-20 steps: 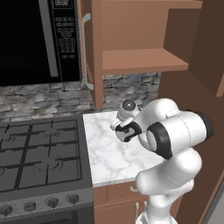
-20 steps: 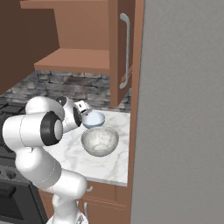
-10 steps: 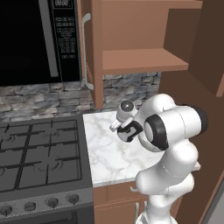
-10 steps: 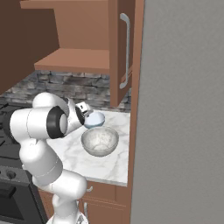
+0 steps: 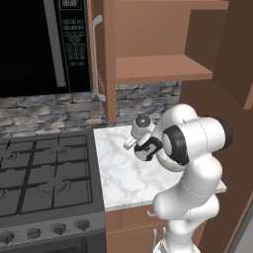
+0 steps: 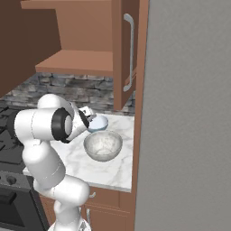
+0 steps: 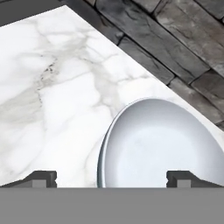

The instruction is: Pick up the bowls on the counter and stack them on top of one another in the open cabinet. Place the smaller bowl on top of the larger bowl.

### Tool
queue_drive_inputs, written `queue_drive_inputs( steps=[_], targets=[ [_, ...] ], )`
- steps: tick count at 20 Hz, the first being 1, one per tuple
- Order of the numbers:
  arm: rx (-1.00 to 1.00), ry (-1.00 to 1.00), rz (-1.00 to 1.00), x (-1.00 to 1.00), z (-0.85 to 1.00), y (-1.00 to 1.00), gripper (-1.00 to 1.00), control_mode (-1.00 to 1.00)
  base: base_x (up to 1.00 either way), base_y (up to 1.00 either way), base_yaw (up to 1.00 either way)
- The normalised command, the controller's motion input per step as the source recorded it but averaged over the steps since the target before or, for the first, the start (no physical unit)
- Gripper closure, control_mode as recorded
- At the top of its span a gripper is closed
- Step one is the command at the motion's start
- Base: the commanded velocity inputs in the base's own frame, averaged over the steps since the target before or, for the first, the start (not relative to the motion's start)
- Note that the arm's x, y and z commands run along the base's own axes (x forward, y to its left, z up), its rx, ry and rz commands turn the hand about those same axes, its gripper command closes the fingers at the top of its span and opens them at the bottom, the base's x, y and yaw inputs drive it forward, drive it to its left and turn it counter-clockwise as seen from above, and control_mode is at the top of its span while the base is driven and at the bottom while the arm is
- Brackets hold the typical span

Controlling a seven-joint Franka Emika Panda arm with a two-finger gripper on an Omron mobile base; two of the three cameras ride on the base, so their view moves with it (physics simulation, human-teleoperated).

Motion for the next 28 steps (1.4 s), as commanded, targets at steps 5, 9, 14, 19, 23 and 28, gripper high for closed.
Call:
queue_drive_inputs(
  steps=[5, 9, 14, 19, 23, 28],
  targets=[
    [0.0, 0.0, 0.0, 0.12, -0.15, 0.0, -1.0, -1.0, 0.0, 0.0, 0.0],
    [0.0, 0.0, 0.0, 0.06, -0.18, -0.01, -1.0, -1.0, 0.0, 0.0, 0.0],
    [0.0, 0.0, 0.0, 0.0, -0.13, 0.0, -1.0, -1.0, 0.0, 0.0, 0.0],
    [0.0, 0.0, 0.0, 0.0, -0.01, 0.0, 1.0, -1.0, 0.0, 0.0, 0.0],
    [0.0, 0.0, 0.0, 0.0, 0.0, 0.0, 1.0, -1.0, 0.0, 0.0, 0.0],
    [0.0, 0.0, -0.02, 0.0, 0.09, 0.0, 1.0, -1.0, 0.0, 0.0, 0.0]
  ],
)
